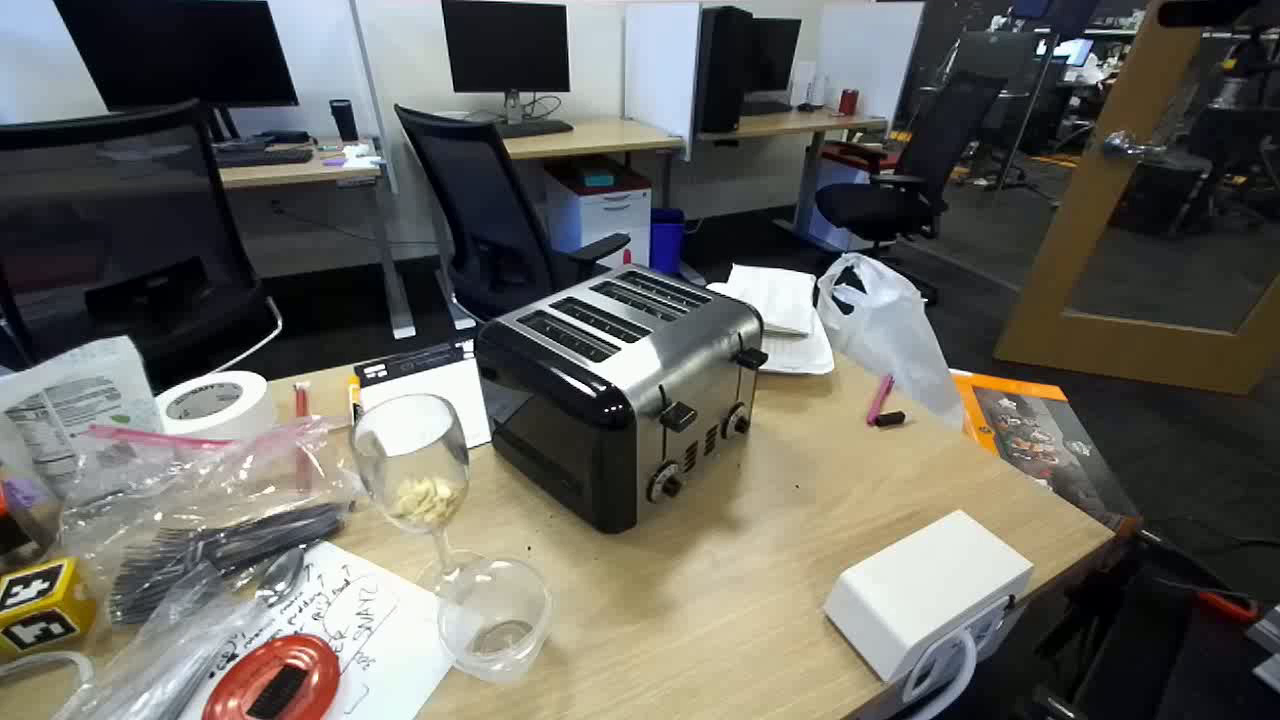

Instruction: Move the purple pen to the left

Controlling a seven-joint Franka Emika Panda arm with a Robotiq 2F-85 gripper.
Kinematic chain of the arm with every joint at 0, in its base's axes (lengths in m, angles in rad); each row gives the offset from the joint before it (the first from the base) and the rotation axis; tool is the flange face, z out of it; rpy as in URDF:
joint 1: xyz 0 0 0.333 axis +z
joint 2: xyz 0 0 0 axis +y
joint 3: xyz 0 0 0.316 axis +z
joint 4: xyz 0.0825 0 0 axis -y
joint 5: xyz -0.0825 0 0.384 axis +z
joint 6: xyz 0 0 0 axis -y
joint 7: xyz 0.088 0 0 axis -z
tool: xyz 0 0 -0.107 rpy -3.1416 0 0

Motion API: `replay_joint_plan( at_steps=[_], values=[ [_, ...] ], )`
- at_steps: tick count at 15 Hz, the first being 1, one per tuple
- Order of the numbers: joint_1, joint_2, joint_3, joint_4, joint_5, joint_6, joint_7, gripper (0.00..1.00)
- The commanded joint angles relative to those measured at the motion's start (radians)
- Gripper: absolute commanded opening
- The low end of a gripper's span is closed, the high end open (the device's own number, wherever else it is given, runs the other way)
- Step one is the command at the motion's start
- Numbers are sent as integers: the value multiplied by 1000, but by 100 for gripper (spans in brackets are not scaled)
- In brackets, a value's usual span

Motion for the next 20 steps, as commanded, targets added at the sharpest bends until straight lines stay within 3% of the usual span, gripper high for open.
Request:
replay_joint_plan(
  at_steps=[1, 15, 20],
  values=[
    [-8, 1, 6, 2, 3, -3, -3, 100],
    [-8, 1, 6, 2, 3, -3, -3, 100],
    [-40, 56, 69, -27, -75, 96, 176, 100]
  ],
)
